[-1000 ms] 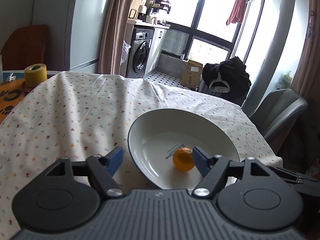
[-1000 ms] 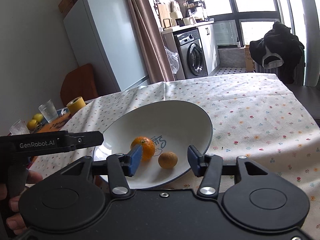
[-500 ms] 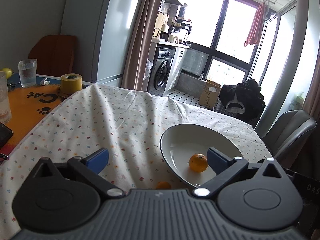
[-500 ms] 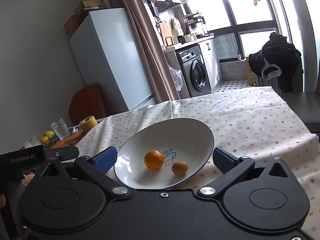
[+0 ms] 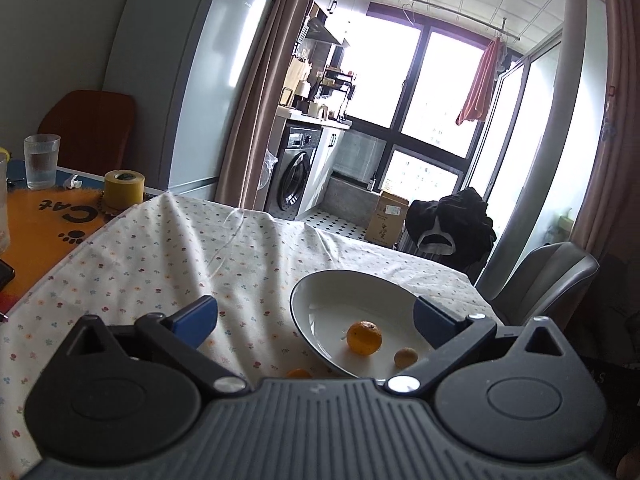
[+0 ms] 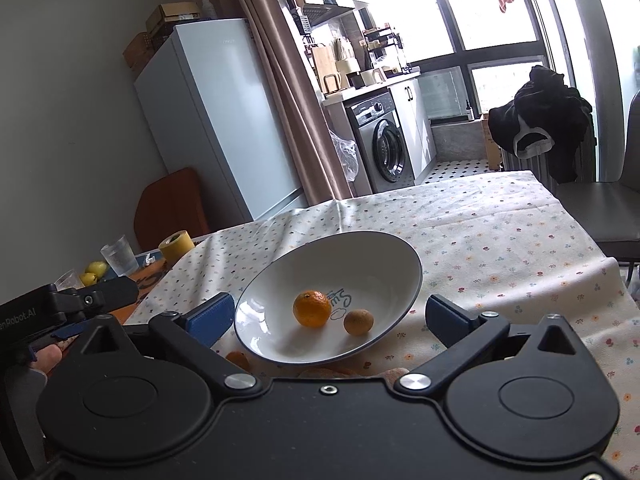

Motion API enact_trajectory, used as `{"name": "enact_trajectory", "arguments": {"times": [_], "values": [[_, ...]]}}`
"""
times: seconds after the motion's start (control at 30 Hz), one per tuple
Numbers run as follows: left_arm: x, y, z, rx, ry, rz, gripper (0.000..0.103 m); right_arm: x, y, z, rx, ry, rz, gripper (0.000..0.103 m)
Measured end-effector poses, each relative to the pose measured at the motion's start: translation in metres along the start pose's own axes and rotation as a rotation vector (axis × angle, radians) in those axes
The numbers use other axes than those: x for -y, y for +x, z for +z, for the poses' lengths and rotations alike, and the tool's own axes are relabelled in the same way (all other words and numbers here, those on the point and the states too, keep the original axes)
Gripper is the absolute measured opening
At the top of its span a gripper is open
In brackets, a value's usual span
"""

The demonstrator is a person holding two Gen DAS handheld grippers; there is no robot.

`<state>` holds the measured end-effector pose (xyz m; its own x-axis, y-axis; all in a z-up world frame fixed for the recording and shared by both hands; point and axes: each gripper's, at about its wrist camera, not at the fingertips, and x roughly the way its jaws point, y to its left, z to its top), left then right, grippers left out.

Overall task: Organize fruits
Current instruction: 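Withdraw both open tools from the bowl back toward the loose fruit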

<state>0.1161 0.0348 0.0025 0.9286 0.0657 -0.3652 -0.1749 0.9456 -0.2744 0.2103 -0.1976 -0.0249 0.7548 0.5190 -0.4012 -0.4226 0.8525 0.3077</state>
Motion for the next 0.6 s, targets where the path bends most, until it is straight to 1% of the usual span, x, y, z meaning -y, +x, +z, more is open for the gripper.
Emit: {"name": "enact_trajectory", "arguments": {"times": [0.07, 0.13, 0.2, 0.27, 0.33, 0.43, 0.5, 0.6], "values": [[-0.002, -0.004, -0.003, 0.016, -0.008, -0.003, 0.103, -0.001, -0.003, -0.001, 0.009, -0.004, -0.004, 0.103], [-0.004, -0.006, -0.005, 0.002, -0.011, 0.007, 0.103, -0.001, -0.005, -0.004, 0.012, 0.000, -0.002, 0.103], [-0.006, -0.011, -0.007, 0.007, -0.019, 0.003, 0.103, -0.002, -0.007, -0.007, 0.008, 0.004, -0.010, 0.103], [-0.008, -0.015, -0.010, 0.004, -0.016, 0.016, 0.103, -0.003, -0.009, -0.009, 0.007, -0.004, -0.025, 0.103], [-0.008, -0.017, -0.012, -0.012, -0.002, 0.031, 0.103, -0.003, -0.012, -0.010, 0.006, -0.013, -0.037, 0.103], [-0.009, -0.019, -0.014, -0.056, -0.001, 0.025, 0.103, -0.003, -0.017, -0.012, 0.005, -0.015, -0.049, 0.103], [-0.009, -0.023, -0.016, -0.070, 0.009, 0.024, 0.103, -0.003, -0.020, -0.011, -0.016, -0.013, -0.069, 0.103], [-0.007, -0.028, -0.018, -0.096, 0.036, 0.041, 0.103, -0.002, -0.025, -0.012, -0.041, -0.020, -0.074, 0.103]]}}
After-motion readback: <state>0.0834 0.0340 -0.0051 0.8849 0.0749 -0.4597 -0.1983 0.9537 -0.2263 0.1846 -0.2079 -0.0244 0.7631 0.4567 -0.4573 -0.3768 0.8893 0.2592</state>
